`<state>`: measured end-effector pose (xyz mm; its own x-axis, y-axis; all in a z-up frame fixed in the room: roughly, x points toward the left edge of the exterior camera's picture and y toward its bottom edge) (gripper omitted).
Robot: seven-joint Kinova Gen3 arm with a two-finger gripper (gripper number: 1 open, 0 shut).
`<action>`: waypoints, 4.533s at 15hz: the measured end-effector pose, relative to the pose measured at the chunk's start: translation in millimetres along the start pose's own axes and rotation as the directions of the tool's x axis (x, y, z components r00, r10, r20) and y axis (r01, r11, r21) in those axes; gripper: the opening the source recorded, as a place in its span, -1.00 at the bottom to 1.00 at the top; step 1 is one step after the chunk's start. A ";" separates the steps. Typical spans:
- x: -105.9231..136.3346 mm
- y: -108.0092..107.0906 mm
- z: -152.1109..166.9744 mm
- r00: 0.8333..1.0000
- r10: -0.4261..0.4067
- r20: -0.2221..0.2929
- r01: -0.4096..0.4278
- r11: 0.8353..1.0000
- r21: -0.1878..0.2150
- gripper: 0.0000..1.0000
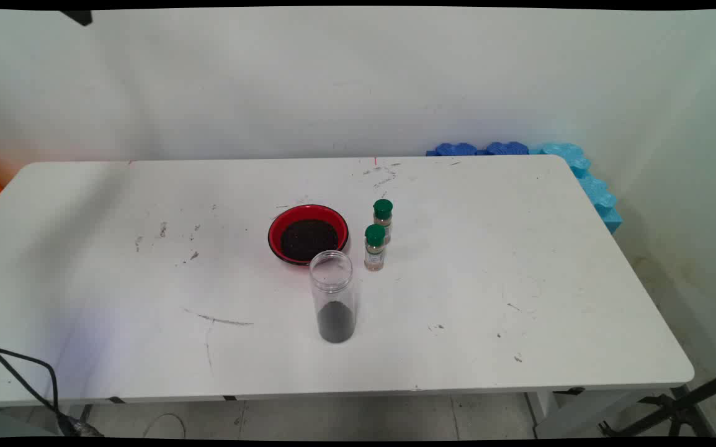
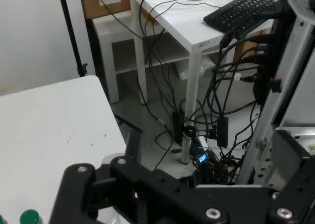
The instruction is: Pick up the black seasoning powder from the table, then pour the black seasoning powder in the red bowl
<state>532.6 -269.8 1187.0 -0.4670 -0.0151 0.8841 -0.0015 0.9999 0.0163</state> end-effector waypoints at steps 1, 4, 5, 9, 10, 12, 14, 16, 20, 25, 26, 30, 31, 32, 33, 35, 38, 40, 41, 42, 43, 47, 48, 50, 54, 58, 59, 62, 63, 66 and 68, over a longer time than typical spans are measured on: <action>-0.2 -0.5 0.8 1.000 -0.004 0.001 0.004 1.000 0.003 1.00; -3.8 -4.5 6.6 0.999 -0.047 0.003 0.047 0.999 0.027 1.00; -6.0 -6.5 10.2 0.997 -0.071 0.003 0.070 0.997 0.040 1.00; -20.0 -15.7 33.0 0.984 -0.180 0.002 0.179 0.978 0.105 1.00; -24.8 -17.1 42.6 0.978 -0.208 0.004 0.206 0.971 0.126 1.00; -32.9 -18.3 61.1 0.968 -0.251 0.004 0.247 0.956 0.161 1.00; -42.2 -18.7 83.5 0.954 -0.300 -0.001 0.294 0.935 0.200 1.00; -52.1 -16.8 106.3 0.939 -0.344 -0.007 0.336 0.912 0.236 1.00; -72.6 -9.3 148.3 0.914 -0.405 -0.006 0.389 0.873 0.294 1.00; -106.4 -3.3 191.8 0.899 -0.438 0.020 0.399 0.835 0.379 1.00; -113.4 -2.3 197.8 0.896 -0.443 0.026 0.398 0.829 0.394 1.00; -140.9 0.7 217.9 0.889 -0.455 0.045 0.392 0.810 0.437 1.00; -149.2 1.0 223.2 0.888 -0.458 0.049 0.391 0.806 0.445 1.00; -153.9 1.4 226.3 0.888 -0.457 0.052 0.388 0.805 0.448 1.00; -160.8 1.3 230.9 0.889 -0.455 0.058 0.383 0.806 0.451 1.00; -176.2 0.1 239.7 0.891 -0.450 0.068 0.372 0.807 0.459 1.00; -197.2 -3.6 253.4 0.893 -0.443 0.078 0.360 0.808 0.466 1.00; -209.0 -6.4 263.8 0.898 -0.432 0.083 0.349 0.814 0.464 1.00; -214.1 -8.0 268.9 0.900 -0.427 0.086 0.343 0.817 0.464 1.00; -218.2 -9.6 273.1 0.902 -0.422 0.089 0.338 0.819 0.464 1.00; -222.8 -11.4 278.2 0.903 -0.420 0.091 0.334 0.820 0.464 1.00; -235.1 -17.9 296.6 0.907 -0.412 0.091 0.328 0.824 0.462 1.00; -236.8 -19.4 300.2 0.908 -0.410 0.091 0.327 0.825 0.461 1.00; -240.1 -22.8 308.0 0.910 -0.406 0.088 0.325 0.827 0.458 1.00; -244.7 -28.8 318.5 0.914 -0.398 0.085 0.319 0.831 0.456 1.00; -248.6 -33.7 324.9 0.916 -0.393 0.082 0.316 0.832 0.456 -1.00; -249.1 -34.5 325.9 0.916 -0.392 0.080 0.317 0.833 0.454 -1.00; -249.6 -35.0 327.3 0.916 -0.394 0.079 0.322 0.837 0.443 -1.00; -248.6 -35.0 326.7 0.915 -0.396 0.076 0.326 0.838 0.437 -1.00; -237.2 -33.9 316.7 0.916 -0.399 0.045 0.348 0.845 0.407 -1.00; -226.4 -33.2 305.1 0.917 -0.397 0.031 0.354 0.849 0.392 -1.00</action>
<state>368.6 -297.7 843.8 -0.4549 -0.4107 0.7902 -0.5131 0.8461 0.1443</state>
